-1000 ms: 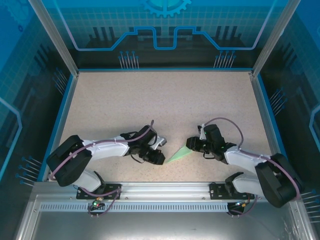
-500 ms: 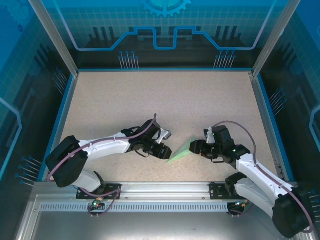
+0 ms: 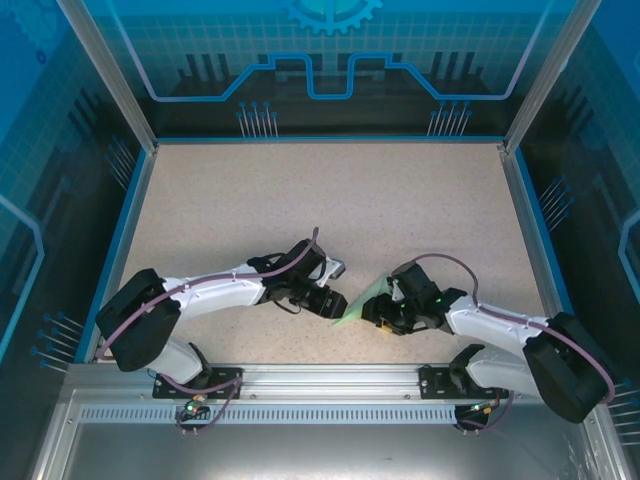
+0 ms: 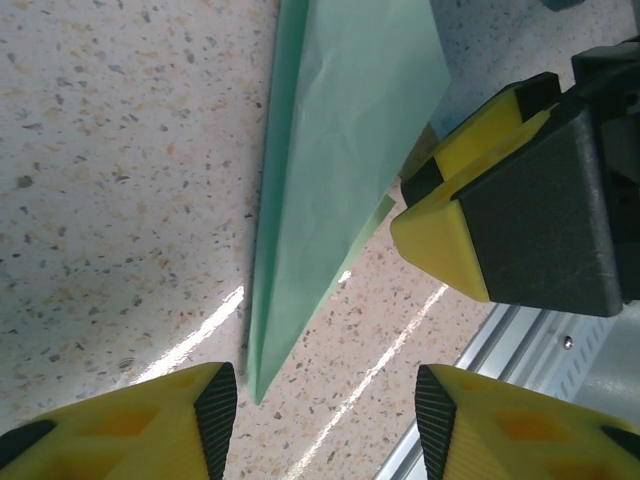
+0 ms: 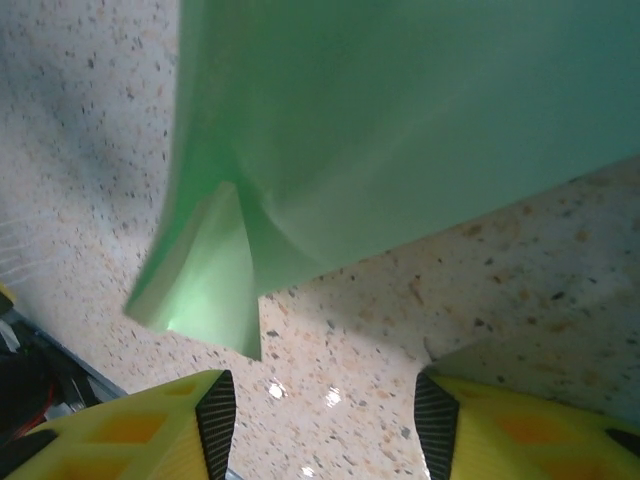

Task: Fold a paper plane with a square sheet of paper (pick it up from the middle)
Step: Turn over the paper plane at the center of the table.

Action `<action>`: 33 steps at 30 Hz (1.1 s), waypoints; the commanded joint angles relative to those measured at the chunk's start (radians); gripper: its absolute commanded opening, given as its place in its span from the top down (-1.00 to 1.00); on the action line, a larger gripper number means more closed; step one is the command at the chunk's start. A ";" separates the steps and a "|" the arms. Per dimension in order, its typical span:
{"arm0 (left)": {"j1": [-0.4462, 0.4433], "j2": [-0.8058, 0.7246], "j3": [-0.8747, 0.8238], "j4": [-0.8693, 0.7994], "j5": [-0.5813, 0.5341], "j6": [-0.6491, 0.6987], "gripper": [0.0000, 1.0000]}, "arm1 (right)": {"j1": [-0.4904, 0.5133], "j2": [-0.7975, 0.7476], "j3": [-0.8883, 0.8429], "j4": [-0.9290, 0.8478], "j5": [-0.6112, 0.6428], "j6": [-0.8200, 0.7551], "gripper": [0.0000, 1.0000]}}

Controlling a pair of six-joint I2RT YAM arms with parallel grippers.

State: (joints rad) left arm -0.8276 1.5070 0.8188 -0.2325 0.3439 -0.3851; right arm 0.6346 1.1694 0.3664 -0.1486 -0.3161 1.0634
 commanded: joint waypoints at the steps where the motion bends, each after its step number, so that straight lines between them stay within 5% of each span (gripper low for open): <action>1: 0.002 -0.012 0.011 -0.034 -0.026 0.023 -0.07 | 0.020 0.056 0.049 0.127 0.046 0.021 -0.06; 33: 0.031 -0.087 -0.097 -0.041 -0.013 0.051 -0.09 | 0.053 0.115 0.200 -0.049 0.145 -0.007 0.02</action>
State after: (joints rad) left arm -0.8089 1.4502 0.7429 -0.2573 0.3286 -0.3588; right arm 0.6685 1.3228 0.5522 -0.1543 -0.1989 1.0721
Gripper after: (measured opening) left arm 0.544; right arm 0.488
